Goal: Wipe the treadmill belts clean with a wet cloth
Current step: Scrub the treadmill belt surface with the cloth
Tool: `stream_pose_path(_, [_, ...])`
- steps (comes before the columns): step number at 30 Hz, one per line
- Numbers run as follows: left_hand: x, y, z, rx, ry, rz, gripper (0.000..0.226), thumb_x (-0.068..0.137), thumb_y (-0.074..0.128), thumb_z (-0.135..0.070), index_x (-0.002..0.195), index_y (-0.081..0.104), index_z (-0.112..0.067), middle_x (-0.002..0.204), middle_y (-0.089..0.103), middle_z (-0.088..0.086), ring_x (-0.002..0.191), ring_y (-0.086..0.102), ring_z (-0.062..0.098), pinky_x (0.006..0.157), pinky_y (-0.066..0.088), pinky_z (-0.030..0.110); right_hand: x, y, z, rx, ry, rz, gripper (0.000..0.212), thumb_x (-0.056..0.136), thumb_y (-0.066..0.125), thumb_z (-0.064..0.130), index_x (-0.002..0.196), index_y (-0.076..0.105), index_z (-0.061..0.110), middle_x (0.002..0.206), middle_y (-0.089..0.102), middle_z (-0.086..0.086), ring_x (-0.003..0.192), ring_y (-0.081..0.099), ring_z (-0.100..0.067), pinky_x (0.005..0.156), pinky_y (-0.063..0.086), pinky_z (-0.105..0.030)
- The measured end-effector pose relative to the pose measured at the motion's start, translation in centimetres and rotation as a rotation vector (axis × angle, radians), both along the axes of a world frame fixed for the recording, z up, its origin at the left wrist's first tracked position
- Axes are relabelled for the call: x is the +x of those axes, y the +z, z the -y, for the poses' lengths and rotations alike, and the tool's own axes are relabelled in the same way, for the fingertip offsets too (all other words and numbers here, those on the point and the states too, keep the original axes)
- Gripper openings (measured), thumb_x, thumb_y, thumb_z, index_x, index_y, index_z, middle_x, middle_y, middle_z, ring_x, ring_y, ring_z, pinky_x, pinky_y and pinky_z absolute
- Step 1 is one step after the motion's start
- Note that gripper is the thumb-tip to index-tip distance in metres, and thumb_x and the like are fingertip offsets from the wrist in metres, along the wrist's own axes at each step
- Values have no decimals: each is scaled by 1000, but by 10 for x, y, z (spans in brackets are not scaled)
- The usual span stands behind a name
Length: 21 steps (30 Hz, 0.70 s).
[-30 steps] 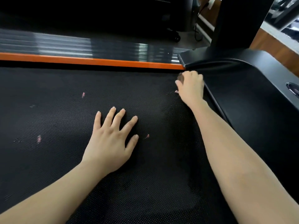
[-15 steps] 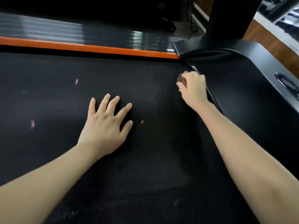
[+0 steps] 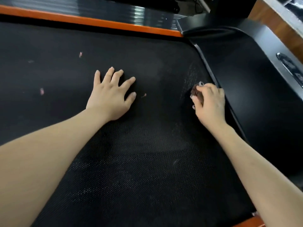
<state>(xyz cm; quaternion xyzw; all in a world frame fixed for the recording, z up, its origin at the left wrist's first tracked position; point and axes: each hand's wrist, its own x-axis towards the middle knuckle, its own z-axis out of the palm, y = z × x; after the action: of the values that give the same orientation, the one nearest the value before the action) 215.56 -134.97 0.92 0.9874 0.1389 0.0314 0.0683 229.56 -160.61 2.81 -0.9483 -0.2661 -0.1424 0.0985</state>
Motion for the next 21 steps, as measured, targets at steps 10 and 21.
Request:
stream_pose_path(10, [3, -1, -1, 27, 0, 13, 57, 95, 21, -53, 148, 24, -31, 155, 19, 11, 145, 5, 28, 116, 0, 52, -150, 7, 58, 26, 449, -179, 28, 80, 63, 20, 105, 63, 9, 112, 60, -14, 94, 54, -30, 86, 41, -31])
stream_pose_path(21, [-4, 9, -2, -110, -27, 123, 54, 97, 31, -47, 147, 28, -25, 151, 26, 16, 143, 13, 32, 116, 6, 49, -237, 3, 9, 23, 411, -261, 28, 83, 55, 32, 107, 52, 18, 117, 53, -6, 96, 53, -28, 82, 48, -43])
